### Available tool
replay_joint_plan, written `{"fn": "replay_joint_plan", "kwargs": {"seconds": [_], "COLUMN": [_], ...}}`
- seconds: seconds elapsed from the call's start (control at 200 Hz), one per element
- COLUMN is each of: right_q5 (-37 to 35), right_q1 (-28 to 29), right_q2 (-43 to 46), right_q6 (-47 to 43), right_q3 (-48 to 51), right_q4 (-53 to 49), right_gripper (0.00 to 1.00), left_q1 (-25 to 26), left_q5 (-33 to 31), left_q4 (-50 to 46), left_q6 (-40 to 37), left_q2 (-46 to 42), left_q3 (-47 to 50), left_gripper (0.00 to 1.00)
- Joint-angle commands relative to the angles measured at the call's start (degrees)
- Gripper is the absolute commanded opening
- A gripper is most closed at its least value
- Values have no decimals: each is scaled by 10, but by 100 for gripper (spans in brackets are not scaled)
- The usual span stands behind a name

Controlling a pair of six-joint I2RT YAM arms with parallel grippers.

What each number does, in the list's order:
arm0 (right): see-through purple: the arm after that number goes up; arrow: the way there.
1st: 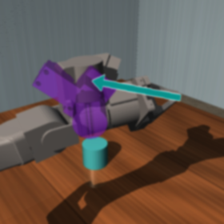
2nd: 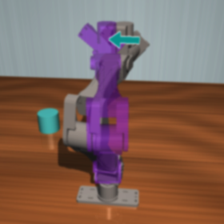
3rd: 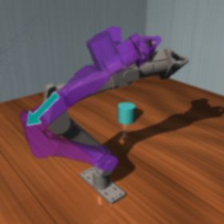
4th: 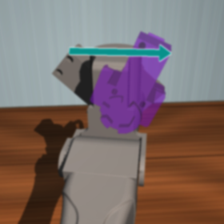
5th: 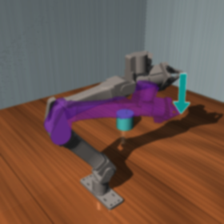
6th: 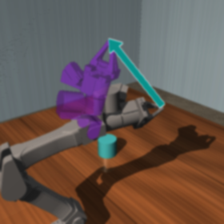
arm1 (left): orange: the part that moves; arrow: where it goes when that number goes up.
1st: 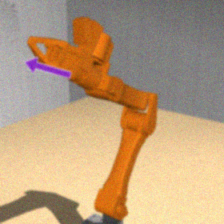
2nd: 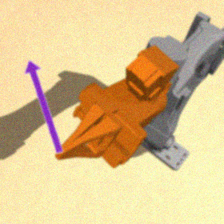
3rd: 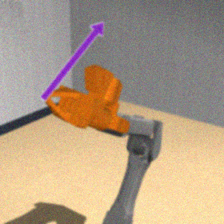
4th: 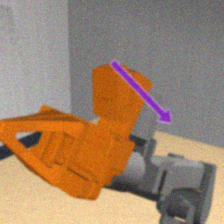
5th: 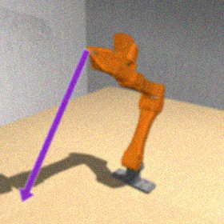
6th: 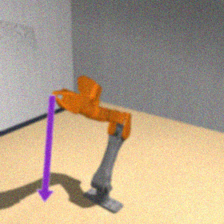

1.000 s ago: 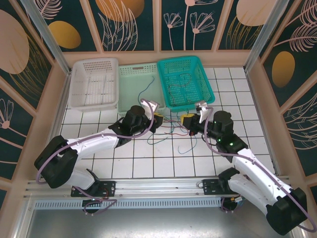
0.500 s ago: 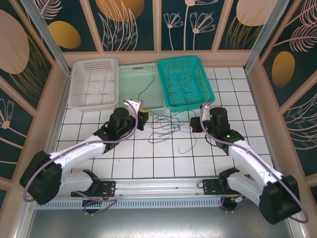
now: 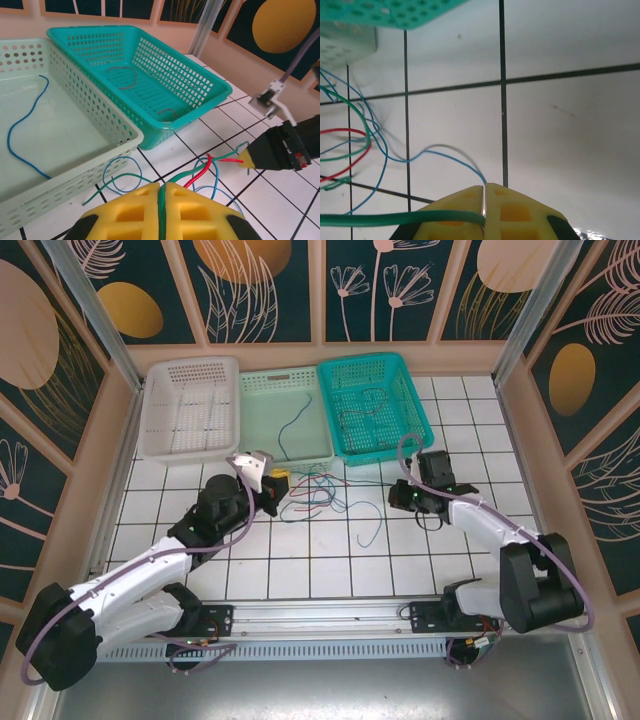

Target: Untangle the cables

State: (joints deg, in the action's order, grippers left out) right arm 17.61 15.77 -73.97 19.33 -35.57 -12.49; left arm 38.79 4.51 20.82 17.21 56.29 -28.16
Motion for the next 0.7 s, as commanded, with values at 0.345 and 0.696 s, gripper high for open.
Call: {"fn": "replay_joint_plan", "kwargs": {"seconds": [0.345,0.696], "right_q5": [-60,-238], "right_q1": [17,45], "right_q2": [161,248], "right_q6": [-33,-7], "right_q3": [10,-4], "right_q4": [-9,-48], "right_gripper": [71,77], "left_q1": [-12,-12], "left_q5": [9,13], "left_q4": [28,-17], "left_q6": [13,10], "left_q2": [25,62], "left_q3": [-37,-70], "left_gripper": [0,0]}}
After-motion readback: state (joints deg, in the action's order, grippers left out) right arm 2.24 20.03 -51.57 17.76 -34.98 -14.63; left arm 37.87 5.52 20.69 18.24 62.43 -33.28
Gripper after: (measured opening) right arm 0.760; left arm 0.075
